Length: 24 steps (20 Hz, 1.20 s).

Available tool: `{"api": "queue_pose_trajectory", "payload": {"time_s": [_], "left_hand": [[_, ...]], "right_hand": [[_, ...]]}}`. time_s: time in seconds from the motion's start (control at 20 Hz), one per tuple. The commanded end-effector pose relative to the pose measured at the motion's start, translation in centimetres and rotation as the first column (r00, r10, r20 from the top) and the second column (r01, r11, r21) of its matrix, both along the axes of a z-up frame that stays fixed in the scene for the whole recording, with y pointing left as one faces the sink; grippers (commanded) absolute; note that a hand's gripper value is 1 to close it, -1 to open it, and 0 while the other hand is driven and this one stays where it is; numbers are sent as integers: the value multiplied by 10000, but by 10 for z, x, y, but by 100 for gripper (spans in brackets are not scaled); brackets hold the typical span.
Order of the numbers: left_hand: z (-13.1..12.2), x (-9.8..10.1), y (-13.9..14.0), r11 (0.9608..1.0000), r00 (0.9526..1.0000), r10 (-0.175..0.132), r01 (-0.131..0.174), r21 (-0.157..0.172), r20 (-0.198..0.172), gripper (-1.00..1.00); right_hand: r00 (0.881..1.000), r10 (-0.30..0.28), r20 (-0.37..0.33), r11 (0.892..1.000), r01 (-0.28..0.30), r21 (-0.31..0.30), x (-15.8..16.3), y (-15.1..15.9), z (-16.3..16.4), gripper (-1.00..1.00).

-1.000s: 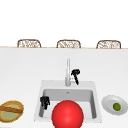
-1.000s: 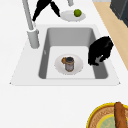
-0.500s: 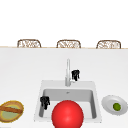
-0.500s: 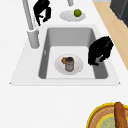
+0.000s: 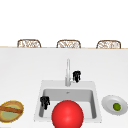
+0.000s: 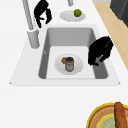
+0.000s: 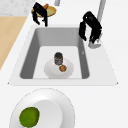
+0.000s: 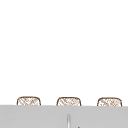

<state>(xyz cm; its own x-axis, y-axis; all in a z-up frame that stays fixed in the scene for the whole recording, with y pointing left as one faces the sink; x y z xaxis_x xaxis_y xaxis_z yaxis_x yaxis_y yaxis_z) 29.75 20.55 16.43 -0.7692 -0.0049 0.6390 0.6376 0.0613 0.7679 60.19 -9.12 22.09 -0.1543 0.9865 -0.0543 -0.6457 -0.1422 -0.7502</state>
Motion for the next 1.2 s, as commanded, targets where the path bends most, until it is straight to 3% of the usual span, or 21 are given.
{"api": "queue_pose_trajectory", "payload": {"time_s": [0.0,0.35,0.45,0.6,0.8,0.9,1.05,1.1,1.15], "left_hand": [[0,0,0,10000,10000,0,0,0,0,0],[0,0,0,10000,10000,0,0,0,0,0],[0,0,0,10000,10000,0,0,0,0,0],[0,0,0,10000,10000,0,0,0,0,0],[0,0,0,10000,10000,0,0,0,0,0],[0,0,0,10000,10000,0,0,0,0,0],[0,0,0,10000,10000,0,0,0,0,0],[0,0,0,10000,10000,0,0,0,0,0],[0,0,0,10000,10000,0,0,0,0,0]], "right_hand": [[9978,529,411,9985,-533,108,3,0,28,-100],[9983,498,-298,9988,-497,26,7,-3,81,-100],[9951,511,-841,9987,-506,81,23,-2,70,-100],[9888,184,-1479,9990,-243,-377,38,2,50,-100],[9786,-99,-2057,9958,-90,-909,49,9,52,-100],[9734,-257,-2279,9976,102,-687,52,9,67,-100],[9453,-330,-3246,9972,94,-741,59,9,68,-100],[9475,-364,-3176,9971,134,-743,56,7,75,-100],[9396,-339,-3405,9972,91,-742,58,9,74,-100]]}}
